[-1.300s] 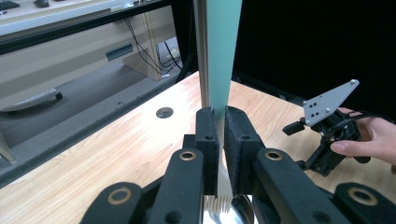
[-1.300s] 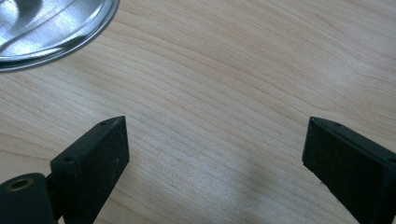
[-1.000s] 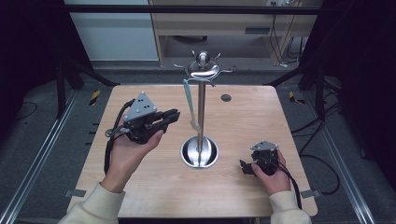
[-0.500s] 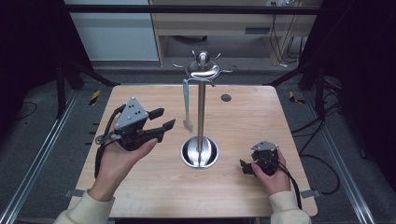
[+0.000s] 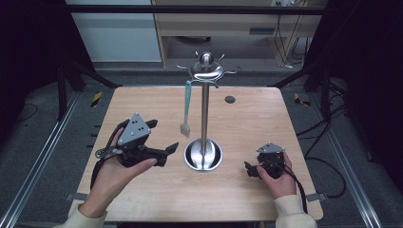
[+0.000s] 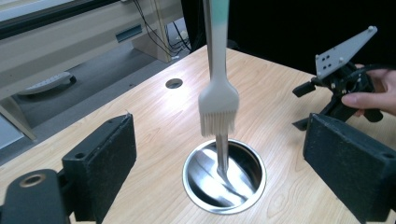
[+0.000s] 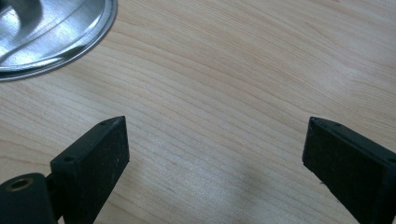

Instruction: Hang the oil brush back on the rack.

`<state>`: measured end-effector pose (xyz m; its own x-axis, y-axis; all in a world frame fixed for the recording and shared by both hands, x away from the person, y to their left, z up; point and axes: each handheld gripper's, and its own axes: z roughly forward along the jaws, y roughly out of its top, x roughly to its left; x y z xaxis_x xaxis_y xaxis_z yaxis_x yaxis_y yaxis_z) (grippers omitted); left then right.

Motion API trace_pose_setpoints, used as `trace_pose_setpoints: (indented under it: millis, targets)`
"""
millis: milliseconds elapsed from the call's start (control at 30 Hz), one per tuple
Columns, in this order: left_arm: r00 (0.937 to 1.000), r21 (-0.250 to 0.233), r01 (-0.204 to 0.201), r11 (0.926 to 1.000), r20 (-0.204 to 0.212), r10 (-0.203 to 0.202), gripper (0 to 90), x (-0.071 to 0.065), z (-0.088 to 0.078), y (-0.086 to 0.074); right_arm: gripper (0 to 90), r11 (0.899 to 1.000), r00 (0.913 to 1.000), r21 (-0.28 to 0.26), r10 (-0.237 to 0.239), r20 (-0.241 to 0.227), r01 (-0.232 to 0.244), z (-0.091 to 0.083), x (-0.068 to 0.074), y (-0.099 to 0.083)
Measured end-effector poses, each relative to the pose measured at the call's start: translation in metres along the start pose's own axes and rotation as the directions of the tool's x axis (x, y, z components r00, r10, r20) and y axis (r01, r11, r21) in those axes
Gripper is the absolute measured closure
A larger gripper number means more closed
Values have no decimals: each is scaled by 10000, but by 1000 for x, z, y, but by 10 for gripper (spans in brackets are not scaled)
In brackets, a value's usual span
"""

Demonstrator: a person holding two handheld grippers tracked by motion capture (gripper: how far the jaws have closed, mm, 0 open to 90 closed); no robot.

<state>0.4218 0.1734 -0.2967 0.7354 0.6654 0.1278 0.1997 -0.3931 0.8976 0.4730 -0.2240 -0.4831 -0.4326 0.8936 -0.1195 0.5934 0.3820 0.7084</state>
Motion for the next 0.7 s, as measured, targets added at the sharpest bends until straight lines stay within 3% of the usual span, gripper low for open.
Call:
trace_pose_setpoints:
  millis: [267, 333, 500, 700]
  targets:
    - [9997, 481, -228, 9986, 85, 224, 63, 0, 0, -25, 79, 9999, 9999, 19, 111, 5, -111, 0, 0, 0]
    - [9996, 404, -254, 9989, -88, 258, 63, -1, 0, -31, 79, 10000, 10000, 19, 80, 23, -80, 0, 0, 0]
    - [9994, 413, -210, 9989, -265, 221, 68, -2, 0, -45, 78, 10000, 10000, 17, 69, -6, -69, 0, 0, -1]
    - [9994, 818, 18, 9966, -344, 10, 67, 0, 5, -69, 78, 10000, 10000, 43, 61, 12, -61, 0, 0, -1]
